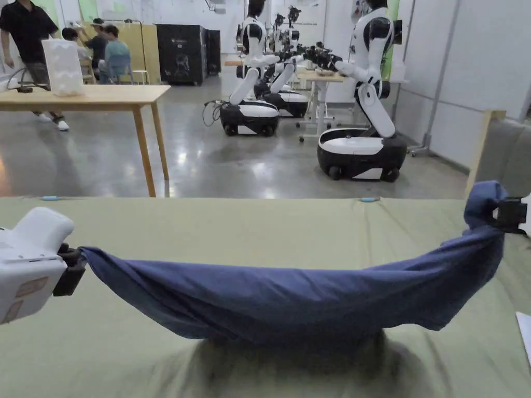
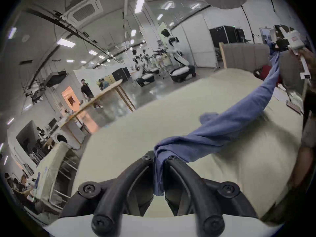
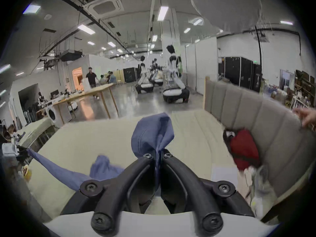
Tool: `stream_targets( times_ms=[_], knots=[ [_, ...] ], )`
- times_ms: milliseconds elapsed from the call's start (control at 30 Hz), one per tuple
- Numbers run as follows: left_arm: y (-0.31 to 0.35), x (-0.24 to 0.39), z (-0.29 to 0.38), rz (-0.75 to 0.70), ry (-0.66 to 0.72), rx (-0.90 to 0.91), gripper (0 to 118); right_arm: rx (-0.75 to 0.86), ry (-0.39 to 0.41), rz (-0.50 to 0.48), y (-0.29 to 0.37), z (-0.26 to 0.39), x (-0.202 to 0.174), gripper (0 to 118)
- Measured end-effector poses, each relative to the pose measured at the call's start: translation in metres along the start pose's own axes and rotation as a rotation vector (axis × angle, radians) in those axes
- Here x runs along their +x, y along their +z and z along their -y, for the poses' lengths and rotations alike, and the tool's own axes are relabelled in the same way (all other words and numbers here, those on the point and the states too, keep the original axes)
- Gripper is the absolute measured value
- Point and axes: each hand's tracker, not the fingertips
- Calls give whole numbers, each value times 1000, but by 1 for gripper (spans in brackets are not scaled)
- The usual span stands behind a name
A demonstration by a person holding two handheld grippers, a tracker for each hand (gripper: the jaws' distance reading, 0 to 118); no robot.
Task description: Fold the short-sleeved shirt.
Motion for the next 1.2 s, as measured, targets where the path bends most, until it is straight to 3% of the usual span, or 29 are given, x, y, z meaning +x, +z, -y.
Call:
stream_targets(
  times_ms=[267,500,533,567,600,633,700,733,867,1000,1033,1067,1100,1133,1200],
  knots=[
    [17,84,164,128,6,-263,8,-329,-42,30,20,213,33,5],
    [13,104,220,169,42,-332,9,-421,-101,22,30,275,45,10],
    [13,107,221,158,40,-332,25,-418,-104,23,31,275,44,25],
    [13,106,219,146,49,-321,55,-409,-95,23,32,270,41,45],
    [14,100,214,138,105,-328,95,-380,-66,33,36,263,36,70],
    [17,91,208,131,172,-339,95,-336,-44,24,43,254,31,70],
    [38,70,193,204,360,-242,118,-217,-44,-14,64,237,20,91],
    [58,64,185,183,348,-194,113,-123,-58,-33,81,228,9,104],
    [134,105,125,16,331,59,114,114,-38,-92,130,217,-51,108],
    [124,152,113,-19,347,218,110,141,-41,-224,140,232,-110,102],
    [113,158,120,-23,336,238,100,124,-23,-241,139,237,-123,81],
    [109,167,121,-12,333,237,81,103,6,-258,137,243,-134,49],
    [107,172,121,1,329,242,53,90,25,-255,135,248,-141,11],
    [104,178,121,16,337,240,11,71,47,-235,132,254,-148,0],
    [106,192,118,25,339,241,5,1,86,-312,131,260,-148,0]
  ],
)
